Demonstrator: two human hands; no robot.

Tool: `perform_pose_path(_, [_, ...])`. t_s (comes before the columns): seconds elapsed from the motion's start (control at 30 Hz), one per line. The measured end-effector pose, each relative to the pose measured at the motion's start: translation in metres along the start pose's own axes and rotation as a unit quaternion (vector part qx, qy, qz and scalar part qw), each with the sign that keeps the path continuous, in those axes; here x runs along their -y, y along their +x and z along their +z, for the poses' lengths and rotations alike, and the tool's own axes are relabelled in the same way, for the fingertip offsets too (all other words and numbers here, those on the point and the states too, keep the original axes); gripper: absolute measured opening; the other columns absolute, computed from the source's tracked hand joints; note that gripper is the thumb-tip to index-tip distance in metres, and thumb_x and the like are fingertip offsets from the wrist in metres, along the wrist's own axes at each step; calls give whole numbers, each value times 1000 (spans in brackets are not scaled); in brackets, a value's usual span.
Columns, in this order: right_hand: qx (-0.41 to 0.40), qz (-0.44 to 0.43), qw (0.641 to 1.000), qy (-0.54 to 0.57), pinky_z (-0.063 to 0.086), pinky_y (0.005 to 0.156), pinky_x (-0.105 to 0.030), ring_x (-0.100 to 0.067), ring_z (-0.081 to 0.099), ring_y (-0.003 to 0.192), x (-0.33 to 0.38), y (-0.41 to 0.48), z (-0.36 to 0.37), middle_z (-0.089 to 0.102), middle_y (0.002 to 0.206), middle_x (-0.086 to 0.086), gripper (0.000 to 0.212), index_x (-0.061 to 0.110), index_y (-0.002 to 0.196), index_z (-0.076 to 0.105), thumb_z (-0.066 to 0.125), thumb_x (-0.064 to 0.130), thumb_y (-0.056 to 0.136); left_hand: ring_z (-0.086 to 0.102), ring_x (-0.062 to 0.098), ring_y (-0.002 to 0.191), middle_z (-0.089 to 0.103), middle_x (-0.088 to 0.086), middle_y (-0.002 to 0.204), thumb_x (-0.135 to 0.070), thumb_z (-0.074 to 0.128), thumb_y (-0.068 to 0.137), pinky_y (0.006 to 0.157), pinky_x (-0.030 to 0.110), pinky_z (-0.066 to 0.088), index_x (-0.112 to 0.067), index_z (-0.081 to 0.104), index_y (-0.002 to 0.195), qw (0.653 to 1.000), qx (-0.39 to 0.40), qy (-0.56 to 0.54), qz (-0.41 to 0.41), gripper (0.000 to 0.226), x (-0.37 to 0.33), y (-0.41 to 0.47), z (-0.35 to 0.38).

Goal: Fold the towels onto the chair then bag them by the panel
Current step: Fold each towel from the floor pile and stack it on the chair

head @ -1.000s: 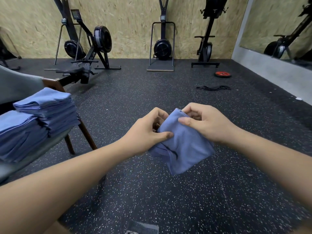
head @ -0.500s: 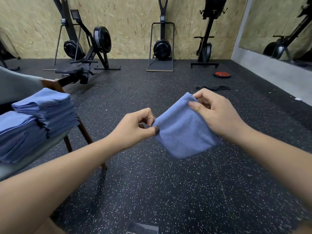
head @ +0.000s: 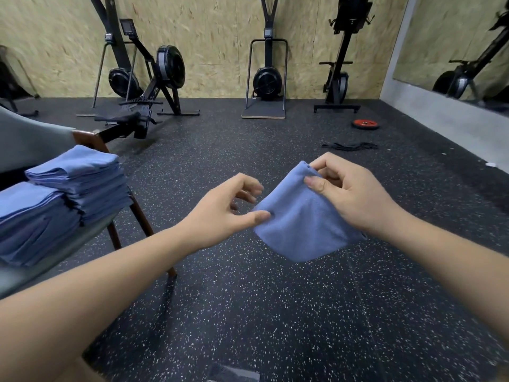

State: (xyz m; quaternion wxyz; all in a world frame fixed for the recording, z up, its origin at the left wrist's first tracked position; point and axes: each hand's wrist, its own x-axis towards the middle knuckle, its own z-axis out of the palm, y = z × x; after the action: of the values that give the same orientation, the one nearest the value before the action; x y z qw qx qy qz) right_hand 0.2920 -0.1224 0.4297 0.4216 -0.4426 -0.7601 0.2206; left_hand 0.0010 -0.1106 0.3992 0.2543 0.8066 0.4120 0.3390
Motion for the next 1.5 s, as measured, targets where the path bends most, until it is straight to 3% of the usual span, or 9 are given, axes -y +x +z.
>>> perform_pose_path(0.1, [27, -6, 1000, 10, 56, 84, -59, -35, 70, 89, 1, -2, 11, 74, 93, -7, 11, 27, 106, 69, 67, 38, 103, 68, 9, 116, 72, -13, 121, -49, 85, 87, 98, 33, 54, -36, 61, 129, 999, 32, -23, 8, 51, -14, -2, 8])
perform_pose_path(0.37, [51, -11, 998, 18, 53, 76, -53, -32, 64, 76, 9, -3, 36, 68, 81, -10, 7, 34, 109, 70, 68, 39, 105, 56, 1, 72, 67, -15, 81, -41, 75, 99, 66, 21, 43, -30, 63, 91, 999, -43, 11, -14, 18, -26, 5, 10])
perform_pose_path(0.53, [161, 116, 980, 15, 58, 89, -51, -20, 76, 95, 6, 0, 39, 80, 98, 3, 37, 29, 110, 71, 91, 45, 83, 54, 3, 67, 66, -8, 76, -44, 68, 102, 63, 18, 40, -29, 62, 96, 993, -96, 68, -17, 17, -24, 2, -24])
perform_pose_path(0.8, [174, 176, 940, 235, 55, 98, -51, -27, 67, 100, 16, 28, 93, 73, 115, -28, 28, -5, 112, 69, 79, 16, 96, 57, 18, 64, 58, -2, 67, -63, 53, 102, 63, 38, 46, -26, 39, 88, 958, -148, 228, -92, 42, 14, -23, -94])
perform_pose_path(0.97, [186, 215, 906, 312, 56, 106, -59, -32, 67, 101, 36, 53, 170, 70, 124, -30, 27, -1, 116, 61, 69, 21, 104, 56, 24, 65, 59, 2, 70, -63, 49, 104, 65, 43, 46, -20, 40, 91, 933, -159, 292, -137, 46, 59, -58, -144])
perform_pose_path(1.03, [190, 224, 896, 332, 58, 102, -62, -32, 66, 96, 52, 69, 203, 71, 117, -30, 20, 8, 114, 61, 68, 25, 106, 55, 21, 68, 58, 0, 72, -60, 51, 105, 65, 43, 41, -18, 43, 90, 928, -161, 293, -167, 45, 77, -69, -171])
perform_pose_path(1.13, [184, 245, 880, 363, 65, 77, -44, -27, 71, 86, 80, 96, 252, 75, 103, -12, 15, 12, 112, 62, 65, 26, 108, 52, 20, 73, 56, -3, 75, -57, 55, 105, 66, 39, 35, -18, 47, 84, 918, -151, 273, -244, 46, 100, -82, -218])
perform_pose_path(1.27, [184, 276, 851, 408, 61, 64, -36, -25, 71, 83, 114, 136, 320, 75, 99, -10, 12, 13, 110, 64, 67, 25, 106, 46, 19, 71, 52, -4, 74, -57, 59, 104, 62, 36, 30, -18, 49, 73, 897, -122, 231, -355, 51, 125, -95, -289])
perform_pose_path(1.5, [199, 336, 789, 474, 58, 62, -32, -24, 70, 79, 170, 199, 420, 74, 99, -11, 12, 9, 109, 68, 72, 19, 103, 71, 24, 92, 78, 1, 94, -68, 76, 88, 78, 36, 55, -22, 82, 89, 862, -137, 227, -432, 47, 176, -103, -394])
